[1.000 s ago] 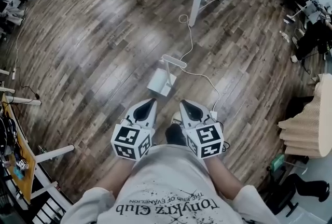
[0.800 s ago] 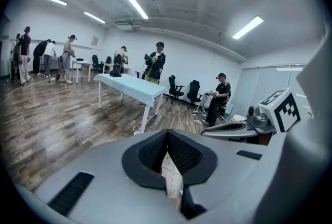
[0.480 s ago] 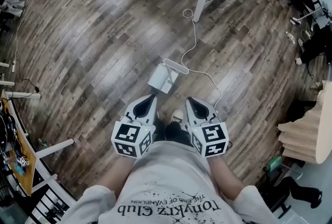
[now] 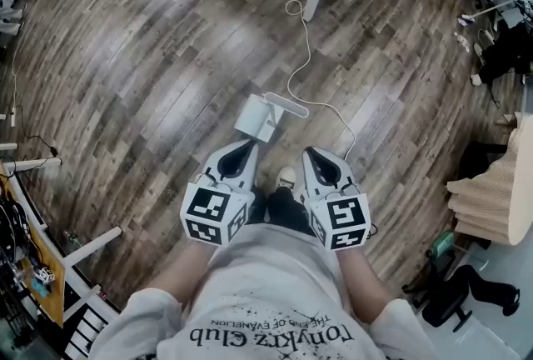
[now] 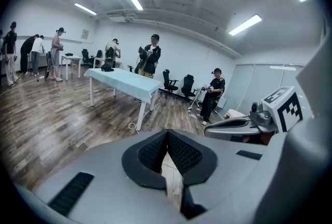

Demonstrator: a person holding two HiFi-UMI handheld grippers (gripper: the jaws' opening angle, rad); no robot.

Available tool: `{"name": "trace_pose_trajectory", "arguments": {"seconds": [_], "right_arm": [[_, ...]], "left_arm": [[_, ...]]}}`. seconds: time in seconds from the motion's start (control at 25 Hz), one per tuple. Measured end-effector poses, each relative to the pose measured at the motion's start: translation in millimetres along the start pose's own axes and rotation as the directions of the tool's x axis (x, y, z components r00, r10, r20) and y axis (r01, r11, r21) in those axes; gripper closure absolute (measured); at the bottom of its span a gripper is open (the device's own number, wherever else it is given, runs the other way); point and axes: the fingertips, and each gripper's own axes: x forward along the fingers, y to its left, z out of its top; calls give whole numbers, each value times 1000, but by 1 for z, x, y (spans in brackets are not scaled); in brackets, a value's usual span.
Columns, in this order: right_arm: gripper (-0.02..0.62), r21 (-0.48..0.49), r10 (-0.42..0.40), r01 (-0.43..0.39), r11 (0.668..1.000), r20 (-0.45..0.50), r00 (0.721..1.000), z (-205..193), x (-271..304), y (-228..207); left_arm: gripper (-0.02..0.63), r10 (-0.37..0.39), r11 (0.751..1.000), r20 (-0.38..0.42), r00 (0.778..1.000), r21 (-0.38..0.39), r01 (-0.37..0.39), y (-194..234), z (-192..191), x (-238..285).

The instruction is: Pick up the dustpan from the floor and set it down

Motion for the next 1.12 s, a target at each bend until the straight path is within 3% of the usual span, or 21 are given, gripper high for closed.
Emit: {"name": "trace_pose_trajectory", "arguments": {"seconds": [0.68, 1.0, 1.04, 1.12], "right_arm": [[569, -79, -25, 20, 997, -72, 997, 5, 73, -41], [568, -159, 23, -47, 986, -147, 989, -9, 107, -49], [561, -172, 32, -59, 983, -156, 987, -10, 111, -48], [480, -203, 48, -84, 976, -175, 983, -14, 118, -47]], "left_arm": [[583, 1, 1000, -52, 999, -16, -2, 40, 5, 57], [583, 8, 1000, -83, 996, -22, -10, 56, -4, 84], [583, 8, 1000, -88, 996, -26, -10, 58, -6, 87], [583, 7, 999, -100, 995, -30, -10, 61, -11, 92]]}}
